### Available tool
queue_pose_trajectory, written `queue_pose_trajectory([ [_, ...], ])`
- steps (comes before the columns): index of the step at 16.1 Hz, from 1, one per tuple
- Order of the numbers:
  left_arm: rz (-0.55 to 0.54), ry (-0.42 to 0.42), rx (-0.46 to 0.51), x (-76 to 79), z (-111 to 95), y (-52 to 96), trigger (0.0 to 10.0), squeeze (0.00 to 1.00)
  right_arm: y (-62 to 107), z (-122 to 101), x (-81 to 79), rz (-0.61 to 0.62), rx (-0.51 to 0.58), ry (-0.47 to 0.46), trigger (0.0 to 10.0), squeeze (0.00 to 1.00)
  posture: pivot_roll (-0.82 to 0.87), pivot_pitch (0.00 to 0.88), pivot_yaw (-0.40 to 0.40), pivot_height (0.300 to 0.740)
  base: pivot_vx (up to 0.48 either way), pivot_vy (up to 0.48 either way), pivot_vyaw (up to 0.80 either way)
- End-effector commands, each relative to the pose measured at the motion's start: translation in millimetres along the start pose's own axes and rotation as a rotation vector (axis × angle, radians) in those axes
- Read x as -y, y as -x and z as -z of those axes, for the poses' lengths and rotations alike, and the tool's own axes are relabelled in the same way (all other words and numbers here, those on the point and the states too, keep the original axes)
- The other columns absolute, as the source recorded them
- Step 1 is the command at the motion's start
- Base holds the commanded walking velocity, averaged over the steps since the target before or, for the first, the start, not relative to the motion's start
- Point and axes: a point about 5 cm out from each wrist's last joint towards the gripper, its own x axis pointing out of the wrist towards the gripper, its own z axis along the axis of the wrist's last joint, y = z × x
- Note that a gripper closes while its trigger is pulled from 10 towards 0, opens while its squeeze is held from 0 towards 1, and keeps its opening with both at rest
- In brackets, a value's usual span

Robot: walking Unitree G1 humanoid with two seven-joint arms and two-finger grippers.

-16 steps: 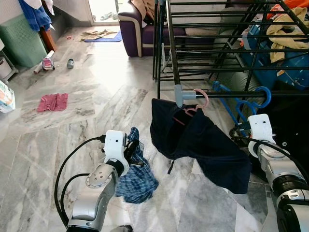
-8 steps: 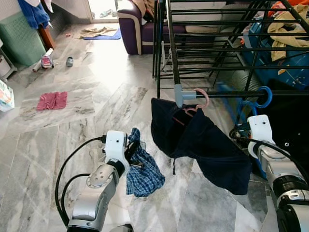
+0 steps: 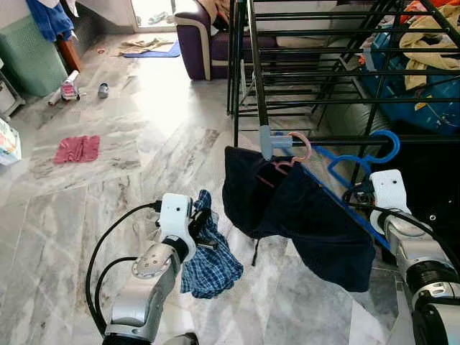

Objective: Hang hanger

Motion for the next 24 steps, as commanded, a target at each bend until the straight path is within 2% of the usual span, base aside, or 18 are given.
queue_pose_trajectory([
  [1,0.001,-0.014,0.009,-0.1,-3.0,-1.6,10.0,0.0,0.3,2.5,1.2,0.005,-0.006,-0.018,0.0,0.0,-0.02,0.1,0.01,0.74,0.0,0.0,0.0],
  [2,0.001,-0.013,0.009,0.1,-3.0,-1.9,10.0,0.0,0.4,2.4,0.6,0.006,-0.003,-0.02,0.0,0.0,-0.02,0.098,0.008,0.74,0.0,0.0,0.0],
  [4,0.002,-0.012,0.006,0.8,-1.9,-1.8,10.0,0.0,1.2,4.9,-1.8,0.01,0.004,-0.024,1.0,0.0,-0.02,0.098,0.009,0.74,0.0,0.0,0.0],
  [5,0.002,-0.012,0.004,1.2,-1.7,-2.4,10.0,0.0,1.8,7.3,-3.2,0.011,0.0,-0.023,4.3,0.0,-0.02,0.097,0.006,0.74,0.0,0.0,0.0],
  [6,0.002,-0.013,0.003,1.2,-1.8,-2.6,10.0,0.0,2.1,8.5,-3.3,0.017,0.0,-0.025,10.0,0.0,-0.02,0.098,0.005,0.74,0.0,0.0,0.0],
  [7,0.002,-0.013,0.002,1.1,-1.8,-2.8,10.0,0.0,2.3,9.3,-3.2,0.017,-0.001,-0.043,10.0,0.8,-0.02,0.098,0.005,0.74,0.0,0.0,0.0],
  [8,0.002,-0.015,-0.001,0.8,-1.3,-2.7,10.0,0.0,2.6,9.9,-2.7,0.018,0.0,-0.065,10.0,1.0,-0.02,0.098,0.006,0.74,0.0,0.0,0.0],
  [13,0.005,-0.019,-0.009,0.8,0.5,-1.5,10.0,0.0,4.1,9.0,-1.6,0.015,0.022,-0.1,10.0,0.98,-0.02,0.096,0.005,0.74,0.0,0.0,0.0],
  [14,0.008,-0.021,-0.01,0.9,0.6,-1.4,10.0,0.0,4.4,8.2,-0.7,0.019,0.027,-0.095,10.0,0.82,-0.02,0.097,0.006,0.74,0.0,0.0,0.0],
  [15,0.009,-0.021,-0.012,0.7,1.0,-1.4,10.0,0.0,4.6,7.4,0.2,0.021,0.031,-0.092,10.0,0.73,-0.02,0.097,0.007,0.74,0.0,0.0,0.0],
  [16,0.01,-0.021,-0.013,0.7,1.2,-1.4,10.0,0.0,4.7,7.2,0.7,0.021,0.033,-0.092,10.0,0.53,-0.02,0.097,0.009,0.74,0.0,0.0,0.0],
  [17,0.014,-0.024,-0.015,1.5,1.2,-2.0,10.0,0.0,5.0,6.4,3.1,0.023,0.034,-0.091,10.0,0.0,-0.02,0.097,0.009,0.74,0.0,0.0,0.0],
  [19,0.018,-0.026,-0.018,1.9,1.6,-1.9,10.0,0.0,5.5,4.4,2.9,0.005,0.046,-0.085,10.0,0.0,-0.02,0.099,0.01,0.74,0.0,0.0,0.0],
  [20,0.018,-0.026,-0.021,1.9,1.8,-1.7,10.0,0.0,5.4,4.1,1.9,-0.002,0.045,-0.092,2.5,0.0,-0.02,0.1,0.01,0.74,0.0,0.0,0.0],
  [21,0.018,-0.026,-0.024,1.8,2.3,-1.4,10.0,0.0,5.3,2.8,0.1,-0.01,0.053,-0.092,0.0,0.0,-0.02,0.101,0.009,0.74,0.0,0.0,0.0],
  [24,0.017,-0.027,-0.032,0.8,3.3,-0.5,10.0,0.0,5.2,1.2,-1.1,-0.014,0.061,-0.09,0.0,0.0,-0.02,0.102,0.009,0.74,0.0,0.0,0.0],
])
